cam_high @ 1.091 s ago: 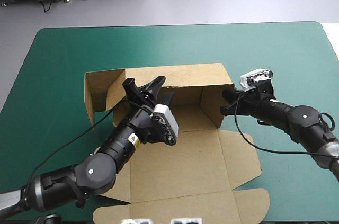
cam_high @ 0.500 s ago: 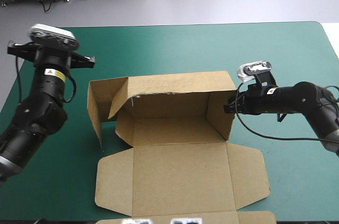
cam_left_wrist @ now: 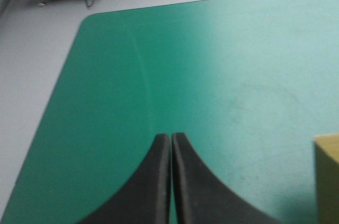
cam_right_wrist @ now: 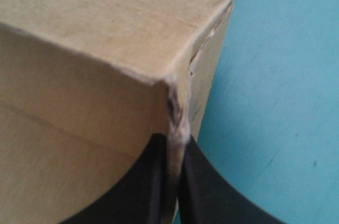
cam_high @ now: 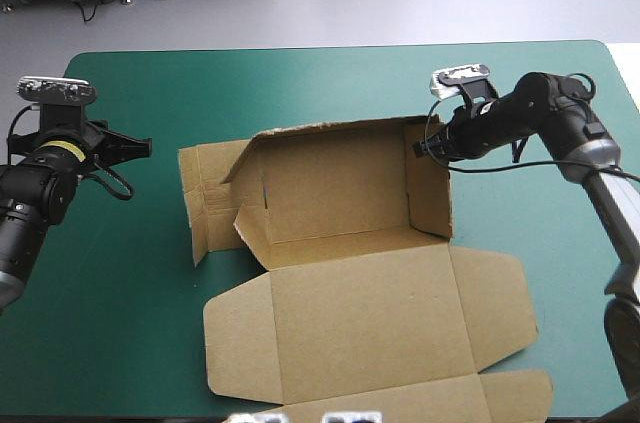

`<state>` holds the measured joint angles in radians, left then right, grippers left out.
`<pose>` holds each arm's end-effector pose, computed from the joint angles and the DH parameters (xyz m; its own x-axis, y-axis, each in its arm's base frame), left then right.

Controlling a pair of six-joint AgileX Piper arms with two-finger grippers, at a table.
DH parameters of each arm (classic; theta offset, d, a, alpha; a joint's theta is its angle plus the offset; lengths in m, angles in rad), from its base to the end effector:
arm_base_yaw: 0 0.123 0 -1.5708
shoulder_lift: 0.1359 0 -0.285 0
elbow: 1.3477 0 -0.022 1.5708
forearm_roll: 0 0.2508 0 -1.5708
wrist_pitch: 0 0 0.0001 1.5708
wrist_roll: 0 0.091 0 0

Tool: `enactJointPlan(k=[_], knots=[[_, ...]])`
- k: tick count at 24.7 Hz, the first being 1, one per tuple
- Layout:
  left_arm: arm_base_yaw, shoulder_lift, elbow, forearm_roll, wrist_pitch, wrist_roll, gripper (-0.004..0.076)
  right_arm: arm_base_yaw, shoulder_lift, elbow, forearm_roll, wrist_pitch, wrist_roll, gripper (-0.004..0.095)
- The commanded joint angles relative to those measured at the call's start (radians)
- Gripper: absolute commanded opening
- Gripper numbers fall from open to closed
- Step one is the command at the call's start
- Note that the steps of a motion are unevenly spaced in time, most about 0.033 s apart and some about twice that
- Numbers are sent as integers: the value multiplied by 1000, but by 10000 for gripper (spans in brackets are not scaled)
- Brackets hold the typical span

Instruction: Fold the box

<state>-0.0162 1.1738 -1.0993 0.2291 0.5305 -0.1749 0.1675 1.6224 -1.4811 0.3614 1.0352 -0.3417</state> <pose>0.2561 0.0063 0.3796 -0.4868 0.0313 -0.8730 -0.0729 0.9944 0.0763 0.3376 0.0852 0.3358 -0.8041 -0.2814 -0.5236 -0.4315 0.8822 0.1885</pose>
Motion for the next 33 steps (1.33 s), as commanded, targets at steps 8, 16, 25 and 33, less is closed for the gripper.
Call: enactJointPlan(k=[8,16,25,33], knots=[[0,2,-37,-280,47,312,-8,-2,85,-37,3,-299,-89,473],[0,12,-37,-277,41,317,-8,-2,-93,-189,7,-87,-59,471],[0,14,-37,-314,184,317,-8,-2,-149,-196,-99,111,112,471],[0,14,-37,-318,318,317,-10,-2,4,-196,-97,88,134,471]])
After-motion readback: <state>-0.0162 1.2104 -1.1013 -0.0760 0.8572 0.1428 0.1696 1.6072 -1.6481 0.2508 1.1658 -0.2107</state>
